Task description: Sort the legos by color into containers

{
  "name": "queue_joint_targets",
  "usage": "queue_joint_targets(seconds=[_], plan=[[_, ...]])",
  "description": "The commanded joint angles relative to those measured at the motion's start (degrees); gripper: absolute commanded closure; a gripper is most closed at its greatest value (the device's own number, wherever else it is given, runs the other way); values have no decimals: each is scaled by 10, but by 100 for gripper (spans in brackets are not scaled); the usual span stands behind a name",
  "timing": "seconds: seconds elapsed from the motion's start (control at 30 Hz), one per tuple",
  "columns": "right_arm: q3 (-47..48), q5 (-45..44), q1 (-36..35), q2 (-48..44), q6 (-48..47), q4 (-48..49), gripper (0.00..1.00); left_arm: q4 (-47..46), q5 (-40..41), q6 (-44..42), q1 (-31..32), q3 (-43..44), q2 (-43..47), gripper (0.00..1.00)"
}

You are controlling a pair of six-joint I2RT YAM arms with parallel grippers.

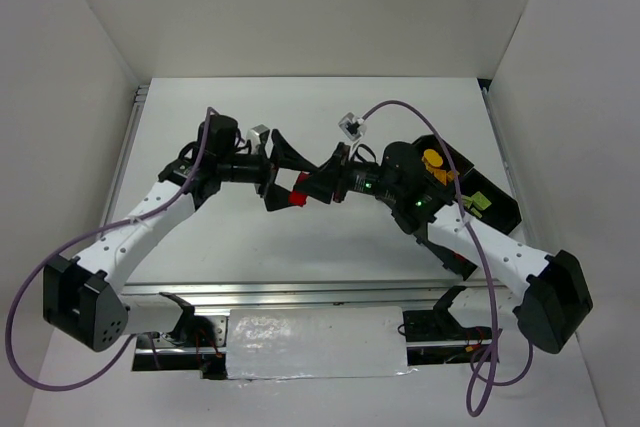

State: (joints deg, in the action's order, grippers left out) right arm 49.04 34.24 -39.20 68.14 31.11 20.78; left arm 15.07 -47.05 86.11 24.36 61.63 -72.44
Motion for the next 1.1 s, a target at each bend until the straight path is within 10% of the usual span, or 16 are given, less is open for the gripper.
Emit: queue_joint_targets(seconds=[0.0, 0.27, 0.47, 0.8, 1.0, 1.07], plan=[[-14, -29, -10, -19, 23, -3, 100, 23, 35, -79, -2, 90, -27, 0], [-30, -253, 31, -98, 41, -269, 100, 319, 250, -280, -19, 278, -71, 0], [3, -398, 241, -167, 105, -576, 100, 392, 361, -363, -50, 271, -42, 1], [13, -498, 460, -172, 75, -721, 100, 445, 468, -460, -61, 271, -4, 1], [8, -509, 468, -168, 89, -711, 89, 454, 489, -493, -61, 286, 5, 1], [2, -511, 468, -165, 91, -709, 56, 452, 479, -502, -61, 284, 6, 1]])
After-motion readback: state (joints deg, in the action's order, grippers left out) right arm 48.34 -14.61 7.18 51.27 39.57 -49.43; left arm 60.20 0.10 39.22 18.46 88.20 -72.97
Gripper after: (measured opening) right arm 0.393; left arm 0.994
